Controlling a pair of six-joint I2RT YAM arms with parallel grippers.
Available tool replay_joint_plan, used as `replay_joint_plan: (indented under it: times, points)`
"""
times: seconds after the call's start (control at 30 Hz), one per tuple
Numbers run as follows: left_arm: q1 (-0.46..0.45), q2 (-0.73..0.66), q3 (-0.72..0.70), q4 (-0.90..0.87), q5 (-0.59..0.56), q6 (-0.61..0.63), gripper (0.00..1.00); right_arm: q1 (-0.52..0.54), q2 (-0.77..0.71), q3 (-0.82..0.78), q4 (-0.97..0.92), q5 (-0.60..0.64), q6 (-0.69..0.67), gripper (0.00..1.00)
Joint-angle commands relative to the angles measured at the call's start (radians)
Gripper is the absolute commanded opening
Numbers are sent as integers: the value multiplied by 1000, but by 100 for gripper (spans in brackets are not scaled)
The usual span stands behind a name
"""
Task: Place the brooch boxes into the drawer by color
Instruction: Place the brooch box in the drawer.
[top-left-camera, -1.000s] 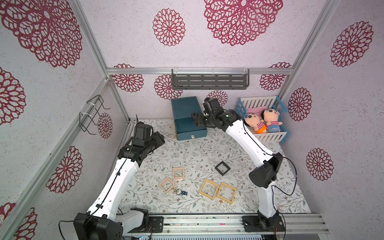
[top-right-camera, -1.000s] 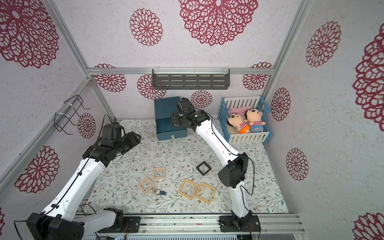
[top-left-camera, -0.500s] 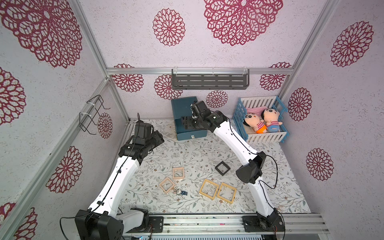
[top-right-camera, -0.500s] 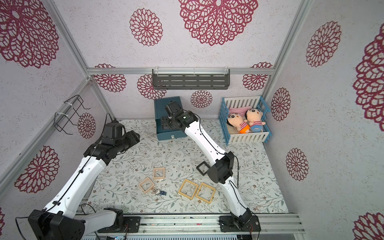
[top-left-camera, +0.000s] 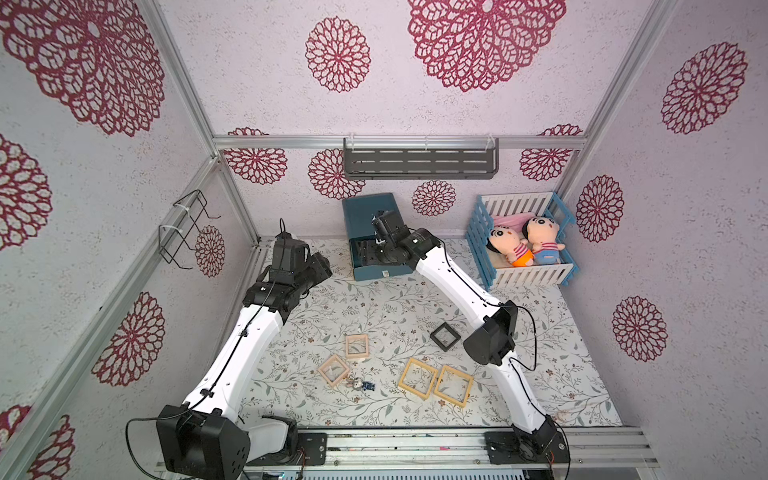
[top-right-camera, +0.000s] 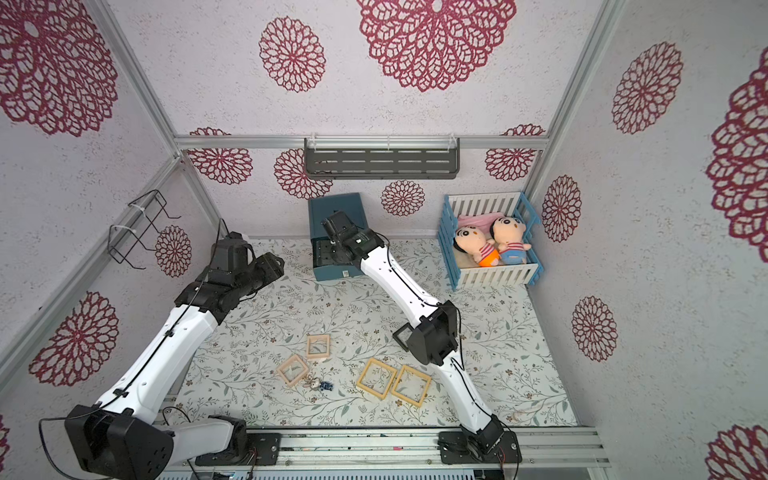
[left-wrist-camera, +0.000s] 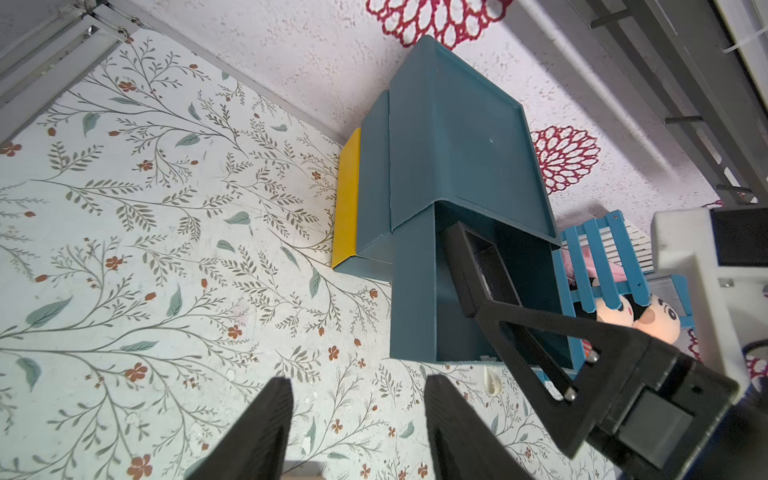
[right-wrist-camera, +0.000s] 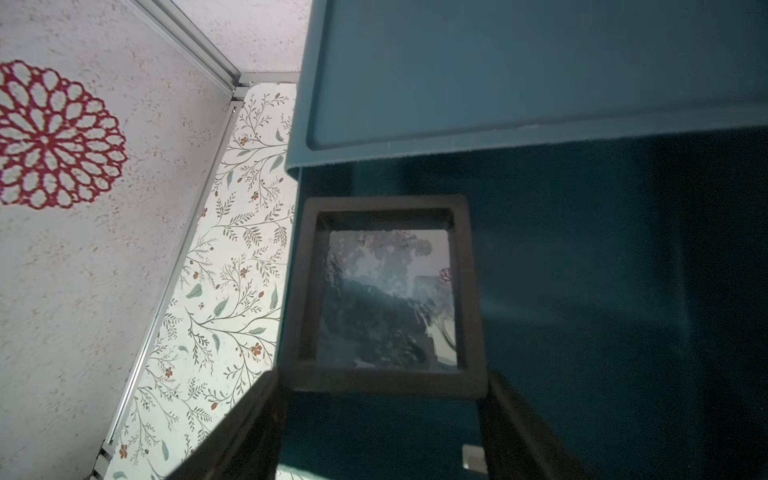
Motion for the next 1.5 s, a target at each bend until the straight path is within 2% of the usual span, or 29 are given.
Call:
replay_joint_plan:
  times: [0.0,0.37,0.57,0.87,1.47]
  points:
    - [-13,18,40,33,18,14,58,-1,6,13,39,-13,-10,12]
    - [-59,74,74,39,19,-2,58,-4,35,15,45,-14,-17,26]
    - [-95,128,111,32,10,-9,58,-12,36,17,46,-29,-26,38]
    - [-100,156,144,34,9,-5,58,-24,36,18,31,-79,-33,55]
    - [-102,164,165,30,26,-15,59,-41,10,36,56,-120,-15,73]
